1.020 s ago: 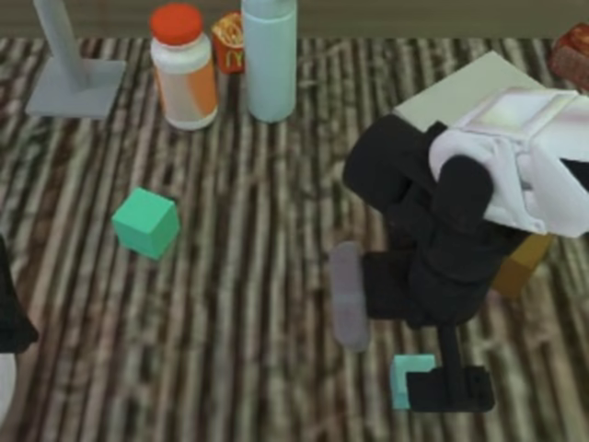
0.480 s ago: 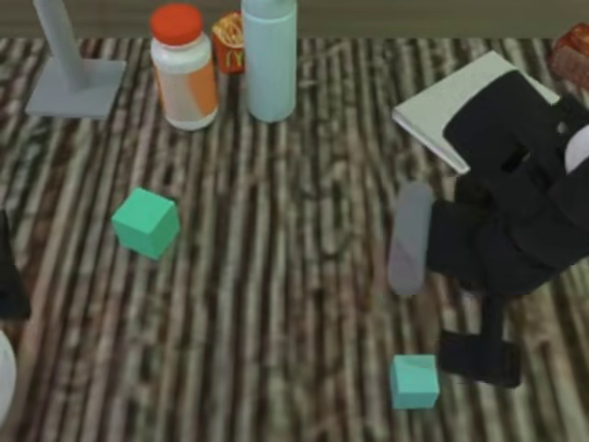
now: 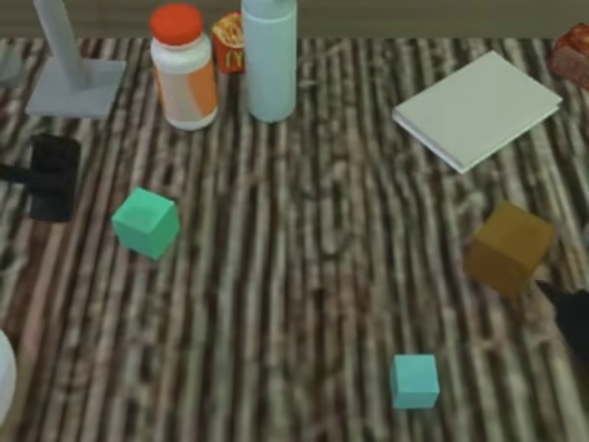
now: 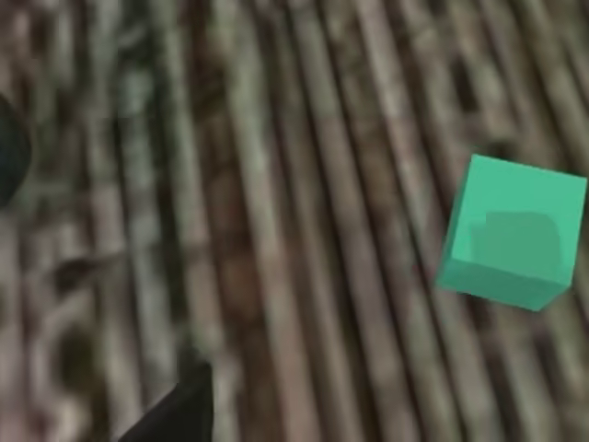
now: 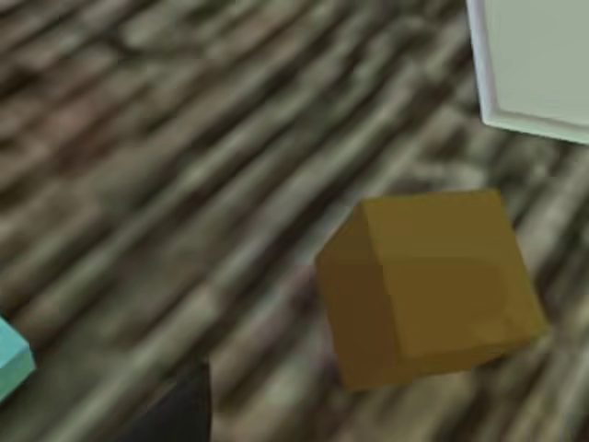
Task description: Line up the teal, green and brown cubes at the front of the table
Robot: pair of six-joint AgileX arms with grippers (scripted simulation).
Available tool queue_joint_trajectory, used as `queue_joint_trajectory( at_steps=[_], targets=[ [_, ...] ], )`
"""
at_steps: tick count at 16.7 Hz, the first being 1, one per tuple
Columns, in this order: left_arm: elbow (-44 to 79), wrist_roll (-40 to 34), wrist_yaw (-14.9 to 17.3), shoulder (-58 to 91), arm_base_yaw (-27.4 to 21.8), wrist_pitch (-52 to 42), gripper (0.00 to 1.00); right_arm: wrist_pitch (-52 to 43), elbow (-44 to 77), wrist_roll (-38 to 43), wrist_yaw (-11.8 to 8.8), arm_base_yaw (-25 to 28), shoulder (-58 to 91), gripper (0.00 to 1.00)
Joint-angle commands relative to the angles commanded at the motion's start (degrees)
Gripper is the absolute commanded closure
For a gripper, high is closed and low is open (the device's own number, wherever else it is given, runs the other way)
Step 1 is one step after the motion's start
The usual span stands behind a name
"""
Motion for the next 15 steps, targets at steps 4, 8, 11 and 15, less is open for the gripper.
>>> queue_joint_trajectory(
  at_steps=[4,8,11,15],
  targets=[
    [18.17,2.34,-0.07,23.76,-2.66,-12.95,0.00,10.62,-14.90,9.29,0.59,-8.34,-19.49,0.00],
    [33.69,4.20,-0.01,42.21,-4.89,-23.47,0.00,19.78,-26.32,17.08,1.99,-14.61,-34.18,0.00],
    [42.57,5.20,0.12,52.44,-6.11,-28.92,0.00,24.99,-31.81,21.45,3.13,-17.69,-41.73,0.00],
    [48.42,5.84,0.25,58.59,-6.87,-32.15,0.00,28.49,-35.05,24.53,4.05,-19.56,-47.13,0.00]
  ],
)
